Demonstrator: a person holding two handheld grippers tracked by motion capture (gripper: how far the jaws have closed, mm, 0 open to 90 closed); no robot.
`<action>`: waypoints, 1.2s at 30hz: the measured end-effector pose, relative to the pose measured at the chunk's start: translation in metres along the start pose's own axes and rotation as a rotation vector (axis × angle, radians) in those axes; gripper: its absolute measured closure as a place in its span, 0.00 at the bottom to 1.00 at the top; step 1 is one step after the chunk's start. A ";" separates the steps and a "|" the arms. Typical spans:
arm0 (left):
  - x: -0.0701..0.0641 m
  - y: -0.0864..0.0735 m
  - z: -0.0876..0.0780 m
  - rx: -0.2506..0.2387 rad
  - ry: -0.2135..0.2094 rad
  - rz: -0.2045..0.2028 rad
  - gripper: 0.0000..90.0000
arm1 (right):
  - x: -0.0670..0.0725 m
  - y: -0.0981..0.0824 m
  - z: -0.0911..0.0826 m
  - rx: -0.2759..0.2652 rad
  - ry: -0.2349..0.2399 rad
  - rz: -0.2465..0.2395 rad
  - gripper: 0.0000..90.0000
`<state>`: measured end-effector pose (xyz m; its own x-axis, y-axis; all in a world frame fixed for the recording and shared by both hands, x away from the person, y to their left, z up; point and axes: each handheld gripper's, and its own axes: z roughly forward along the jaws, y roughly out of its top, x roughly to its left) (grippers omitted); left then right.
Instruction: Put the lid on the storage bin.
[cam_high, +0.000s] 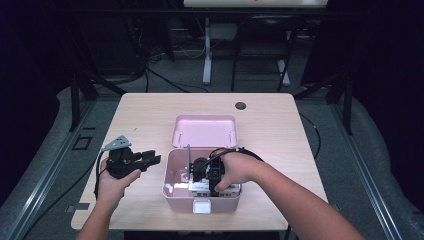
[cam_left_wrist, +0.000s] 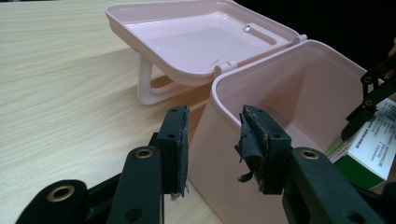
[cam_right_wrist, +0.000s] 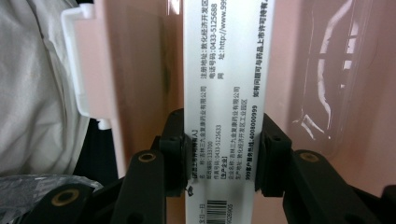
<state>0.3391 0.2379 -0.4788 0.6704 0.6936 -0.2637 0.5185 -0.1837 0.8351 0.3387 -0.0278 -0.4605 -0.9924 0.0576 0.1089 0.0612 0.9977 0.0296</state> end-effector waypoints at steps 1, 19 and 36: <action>0.000 0.000 0.000 0.000 0.000 0.000 0.69 | -0.001 0.000 0.001 0.001 0.001 0.000 0.69; -0.001 0.000 0.000 0.003 -0.002 0.005 0.69 | -0.002 0.004 0.016 0.033 -0.013 -0.010 0.69; -0.002 0.000 0.000 0.000 -0.005 0.006 0.69 | -0.003 0.003 0.021 0.042 -0.021 0.000 0.68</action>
<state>0.3383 0.2366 -0.4781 0.6760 0.6892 -0.2607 0.5143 -0.1878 0.8368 0.3396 -0.0237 -0.4816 -0.9945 0.0579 0.0876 0.0571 0.9983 -0.0120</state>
